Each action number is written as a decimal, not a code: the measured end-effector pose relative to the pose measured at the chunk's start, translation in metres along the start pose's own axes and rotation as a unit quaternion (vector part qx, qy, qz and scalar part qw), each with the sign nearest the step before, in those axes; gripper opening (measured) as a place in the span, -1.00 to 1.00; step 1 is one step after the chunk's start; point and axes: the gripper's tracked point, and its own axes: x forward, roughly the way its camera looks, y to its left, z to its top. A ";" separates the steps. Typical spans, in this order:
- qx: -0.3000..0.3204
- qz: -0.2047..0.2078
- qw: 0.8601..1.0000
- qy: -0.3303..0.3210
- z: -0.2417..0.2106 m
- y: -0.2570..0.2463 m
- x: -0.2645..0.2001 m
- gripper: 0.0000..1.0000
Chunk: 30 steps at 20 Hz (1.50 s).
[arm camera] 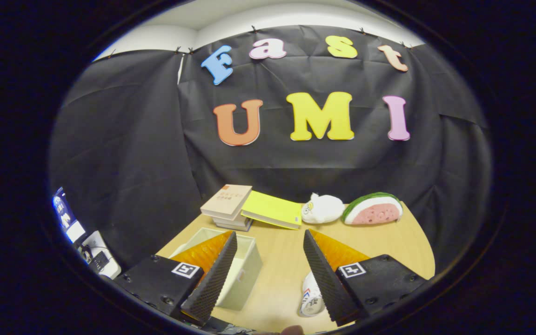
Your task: Open the storage box then place both shoes into the box .Put the left shoe in first, then the right shoe, with the right side of both shoes facing outward in a uniform manner.
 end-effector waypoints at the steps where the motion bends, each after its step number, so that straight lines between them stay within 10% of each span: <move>1: 0.002 -0.013 1.000 0.003 -0.006 -0.016 -0.002 0.87; 9: 0.030 -0.073 0.992 0.101 -0.103 -0.098 0.014 0.87; 30: 0.086 -0.045 0.920 0.379 -0.269 -0.139 0.132 0.82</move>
